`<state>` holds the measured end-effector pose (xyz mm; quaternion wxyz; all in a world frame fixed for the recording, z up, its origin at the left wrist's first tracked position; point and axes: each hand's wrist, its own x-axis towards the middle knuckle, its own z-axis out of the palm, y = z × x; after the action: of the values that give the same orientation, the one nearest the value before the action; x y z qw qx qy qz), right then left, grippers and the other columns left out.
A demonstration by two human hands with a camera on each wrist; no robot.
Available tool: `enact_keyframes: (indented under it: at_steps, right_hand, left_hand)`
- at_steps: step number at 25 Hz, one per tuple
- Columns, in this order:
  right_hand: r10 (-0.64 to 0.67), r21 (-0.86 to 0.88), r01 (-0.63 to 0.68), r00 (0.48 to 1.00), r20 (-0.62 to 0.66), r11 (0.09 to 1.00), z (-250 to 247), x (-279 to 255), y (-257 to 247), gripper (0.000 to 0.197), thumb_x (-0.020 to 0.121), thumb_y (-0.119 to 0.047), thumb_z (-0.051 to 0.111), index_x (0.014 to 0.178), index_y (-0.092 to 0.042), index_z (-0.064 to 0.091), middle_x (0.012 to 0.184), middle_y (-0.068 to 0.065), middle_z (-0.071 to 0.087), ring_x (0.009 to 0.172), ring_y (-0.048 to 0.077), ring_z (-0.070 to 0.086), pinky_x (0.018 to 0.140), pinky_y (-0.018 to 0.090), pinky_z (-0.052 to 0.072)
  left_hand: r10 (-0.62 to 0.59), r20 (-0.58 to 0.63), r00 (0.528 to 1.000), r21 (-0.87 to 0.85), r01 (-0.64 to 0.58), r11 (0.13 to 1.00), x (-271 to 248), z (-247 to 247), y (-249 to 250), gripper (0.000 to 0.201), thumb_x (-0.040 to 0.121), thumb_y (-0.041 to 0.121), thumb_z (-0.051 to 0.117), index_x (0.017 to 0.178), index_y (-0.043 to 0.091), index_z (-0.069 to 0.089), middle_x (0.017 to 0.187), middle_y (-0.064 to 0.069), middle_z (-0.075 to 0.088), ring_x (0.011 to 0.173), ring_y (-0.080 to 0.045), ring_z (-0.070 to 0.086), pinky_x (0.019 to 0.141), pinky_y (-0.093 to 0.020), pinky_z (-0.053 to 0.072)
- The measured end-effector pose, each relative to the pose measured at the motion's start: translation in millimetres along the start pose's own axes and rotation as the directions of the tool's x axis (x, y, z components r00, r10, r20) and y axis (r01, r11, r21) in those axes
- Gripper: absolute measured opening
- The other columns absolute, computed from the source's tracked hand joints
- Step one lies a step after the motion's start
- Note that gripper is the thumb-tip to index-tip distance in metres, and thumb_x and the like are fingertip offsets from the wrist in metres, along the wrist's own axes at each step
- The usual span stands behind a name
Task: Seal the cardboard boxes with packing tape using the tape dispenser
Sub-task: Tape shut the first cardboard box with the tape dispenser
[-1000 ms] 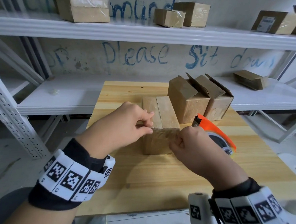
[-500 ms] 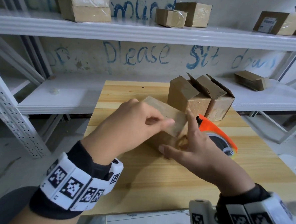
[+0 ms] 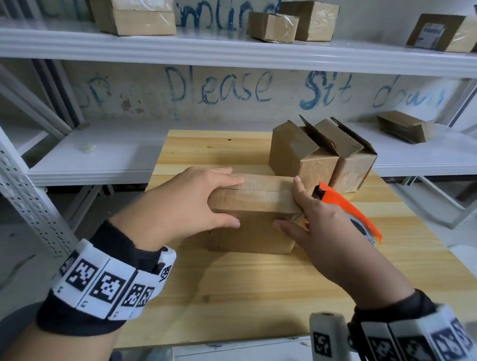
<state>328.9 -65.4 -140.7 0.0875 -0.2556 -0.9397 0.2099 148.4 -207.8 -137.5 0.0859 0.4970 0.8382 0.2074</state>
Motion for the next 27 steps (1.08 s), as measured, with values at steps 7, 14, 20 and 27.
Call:
enact_keyframes:
  at_steps: [7, 14, 20, 27]
  right_hand:
    - [-0.066, 0.026, 0.078, 0.943, -0.325, 0.997, 6, 3, 15, 0.055, 0.067, -0.042, 0.087, 0.112, -0.013, 0.074, 0.076, -0.001, 0.064, 0.071, 0.017, 0.059, 0.065, 0.027, 0.046]
    - [-0.055, -0.112, 0.011, 0.914, -0.402, 0.994, 0, 0, 8, 0.049, 0.056, -0.054, 0.087, 0.075, -0.011, 0.073, 0.06, 0.004, 0.062, 0.056, 0.024, 0.057, 0.052, 0.032, 0.047]
    - [-0.132, -0.092, 0.105, 0.92, -0.368, 0.99, 5, 3, 12, 0.03, 0.071, -0.029, 0.085, 0.061, -0.008, 0.067, 0.051, 0.0, 0.051, 0.049, 0.019, 0.047, 0.051, 0.026, 0.033]
    - [-0.176, -0.087, 0.153, 0.859, -0.481, 0.984, 18, 8, 27, 0.013, 0.078, -0.002, 0.074, 0.066, -0.008, 0.073, 0.052, 0.001, 0.06, 0.045, 0.013, 0.045, 0.052, 0.01, 0.032]
  left_hand:
    - [-0.038, -0.035, 0.999, 0.016, 0.038, 0.999, -1, 2, 4, 0.079, 0.068, 0.058, 0.084, 0.14, 0.049, 0.051, 0.154, 0.031, 0.033, 0.144, -0.001, 0.032, 0.118, -0.038, 0.034]
    - [-0.044, -0.013, 0.999, 0.06, 0.045, 0.997, -2, 3, 6, 0.079, 0.074, 0.059, 0.078, 0.144, 0.052, 0.043, 0.159, 0.033, 0.023, 0.153, -0.003, -0.002, 0.125, -0.045, 0.013]
    - [-0.015, -0.014, 1.0, -0.006, 0.015, 1.0, -1, 4, 5, 0.078, 0.08, 0.051, 0.078, 0.148, 0.044, 0.041, 0.162, 0.025, 0.022, 0.149, 0.008, 0.011, 0.121, -0.032, 0.018]
    - [-0.002, 0.078, 0.997, 0.037, 0.0, 0.999, -2, -1, 4, 0.074, 0.091, 0.041, 0.069, 0.154, 0.044, 0.029, 0.163, 0.027, 0.013, 0.15, 0.003, 0.005, 0.12, -0.027, 0.007]
